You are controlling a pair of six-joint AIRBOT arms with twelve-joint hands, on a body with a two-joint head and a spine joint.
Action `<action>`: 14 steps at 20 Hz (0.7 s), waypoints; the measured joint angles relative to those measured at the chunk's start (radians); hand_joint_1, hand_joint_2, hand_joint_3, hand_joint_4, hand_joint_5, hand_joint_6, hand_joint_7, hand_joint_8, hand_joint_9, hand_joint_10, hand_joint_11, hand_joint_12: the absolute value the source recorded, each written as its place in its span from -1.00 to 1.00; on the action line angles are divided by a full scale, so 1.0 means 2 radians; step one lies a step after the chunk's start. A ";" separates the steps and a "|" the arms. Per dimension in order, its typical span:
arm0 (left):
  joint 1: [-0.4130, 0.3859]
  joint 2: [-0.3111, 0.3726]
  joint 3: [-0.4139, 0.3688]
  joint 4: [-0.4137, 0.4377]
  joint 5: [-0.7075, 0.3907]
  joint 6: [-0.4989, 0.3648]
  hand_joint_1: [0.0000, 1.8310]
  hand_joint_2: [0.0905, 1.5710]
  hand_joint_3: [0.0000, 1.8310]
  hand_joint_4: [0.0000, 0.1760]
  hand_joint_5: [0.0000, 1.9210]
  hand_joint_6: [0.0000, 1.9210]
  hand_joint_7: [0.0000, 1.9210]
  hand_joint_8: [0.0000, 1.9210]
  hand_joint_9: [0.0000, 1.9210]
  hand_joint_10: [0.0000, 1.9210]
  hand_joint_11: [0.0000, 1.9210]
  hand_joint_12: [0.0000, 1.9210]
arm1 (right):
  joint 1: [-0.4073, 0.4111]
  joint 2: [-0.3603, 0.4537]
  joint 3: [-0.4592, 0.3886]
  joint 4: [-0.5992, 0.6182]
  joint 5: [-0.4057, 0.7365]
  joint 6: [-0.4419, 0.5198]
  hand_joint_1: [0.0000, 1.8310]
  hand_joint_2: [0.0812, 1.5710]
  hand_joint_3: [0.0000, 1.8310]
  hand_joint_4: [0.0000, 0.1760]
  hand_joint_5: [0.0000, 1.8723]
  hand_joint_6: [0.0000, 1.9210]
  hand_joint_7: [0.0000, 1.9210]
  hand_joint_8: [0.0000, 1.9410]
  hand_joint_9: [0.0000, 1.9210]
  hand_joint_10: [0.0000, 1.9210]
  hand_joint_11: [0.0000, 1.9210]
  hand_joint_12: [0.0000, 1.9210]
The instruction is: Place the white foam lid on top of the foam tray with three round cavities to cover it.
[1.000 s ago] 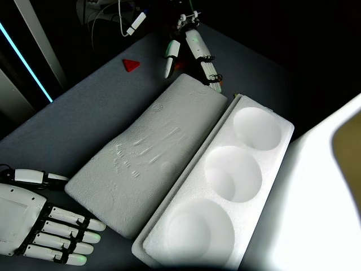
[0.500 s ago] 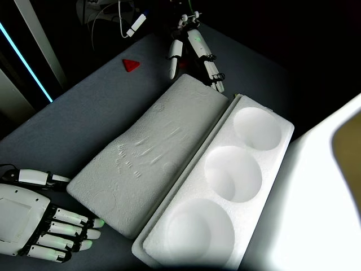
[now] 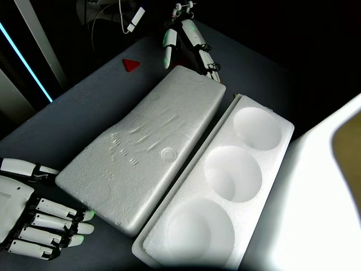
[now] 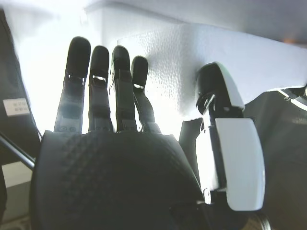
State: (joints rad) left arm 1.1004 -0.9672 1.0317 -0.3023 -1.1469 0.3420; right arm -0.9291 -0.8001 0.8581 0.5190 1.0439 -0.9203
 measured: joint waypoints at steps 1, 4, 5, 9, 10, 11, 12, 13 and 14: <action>0.000 0.007 -0.006 0.002 -0.008 -0.001 -0.48 0.32 -0.99 -0.97 -0.83 -0.97 -1.00 -1.00 -1.00 -1.00 -1.00 -1.00 | -0.006 0.009 -0.008 -0.007 0.009 0.002 -0.59 0.53 -1.00 -1.00 -1.00 0.07 -0.70 -0.99 -1.00 -0.21 -1.00 0.79; -0.001 0.026 -0.022 0.017 -0.037 -0.001 -0.49 0.33 -0.99 -0.68 -0.83 -0.98 -1.00 -1.00 -1.00 -1.00 -1.00 -1.00 | -0.018 0.030 -0.022 -0.013 0.031 0.007 -0.56 0.51 -1.00 -1.00 -1.00 0.04 -0.83 -0.99 -1.00 -0.53 -1.00 0.76; -0.003 0.034 -0.027 0.022 -0.046 -0.001 -0.48 0.33 -0.99 -0.53 -0.83 -0.98 -1.00 -1.00 -1.00 -1.00 -1.00 -1.00 | -0.018 0.037 -0.027 -0.016 0.034 0.008 -0.58 0.50 -1.00 -1.00 -1.00 0.03 -0.80 -0.98 -1.00 -0.49 -1.00 0.74; -0.022 0.047 -0.029 0.028 -0.076 0.001 -0.44 0.33 -1.00 -0.92 -0.83 -0.98 -1.00 -1.00 -1.00 -1.00 -1.00 -1.00 | -0.018 0.049 -0.030 -0.030 0.060 0.009 -0.63 0.48 -1.00 -1.00 -1.00 0.05 -0.72 -0.97 -0.99 -0.36 -1.00 0.57; -0.031 0.047 -0.021 0.034 -0.074 0.001 -0.44 0.33 -1.00 -1.00 -0.82 -0.97 -1.00 -1.00 -1.00 -1.00 -1.00 -1.00 | -0.016 0.049 -0.027 -0.032 0.058 0.009 -0.66 0.48 -1.00 -1.00 -1.00 0.00 -0.72 -0.97 -0.99 -0.35 -1.00 0.58; -0.039 0.045 -0.015 0.038 -0.071 0.002 -0.43 0.33 -1.00 -1.00 -0.81 -0.97 -1.00 -1.00 -1.00 -1.00 -1.00 -1.00 | -0.011 0.049 -0.023 -0.033 0.057 0.009 -0.65 0.50 -1.00 -1.00 -1.00 0.00 -0.67 -0.96 -1.00 -0.19 -1.00 0.65; -0.051 0.043 -0.009 0.037 -0.067 0.002 -0.41 0.33 -1.00 -1.00 -0.79 -0.97 -1.00 -1.00 -1.00 -1.00 -1.00 -1.00 | -0.007 0.049 -0.020 -0.033 0.056 0.009 -0.67 0.51 -1.00 -1.00 -1.00 0.01 -0.66 -0.96 -1.00 -0.14 -1.00 0.72; -0.064 0.039 -0.004 0.035 -0.060 0.002 -0.41 0.34 -1.00 -1.00 -0.77 -0.96 -0.98 -0.99 -1.00 -1.00 -0.98 -0.99 | 0.002 0.049 -0.015 -0.032 0.055 0.009 -0.63 0.52 -1.00 -1.00 -1.00 0.06 -0.64 -0.94 -1.00 -0.01 -1.00 0.82; -0.076 0.035 0.001 0.037 -0.054 0.002 -0.43 0.34 -1.00 -1.00 -0.76 -0.96 -0.98 -0.99 -1.00 -1.00 -0.99 -0.99 | 0.009 0.049 -0.009 -0.031 0.055 0.009 -0.62 0.52 -1.00 -1.00 -1.00 0.06 -0.66 -0.95 -1.00 -0.06 -1.00 0.81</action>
State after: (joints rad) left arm 0.9489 -0.8974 1.0344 -0.2276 -1.2552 0.3450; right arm -0.9104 -0.7021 0.8394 0.4580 1.1530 -0.9024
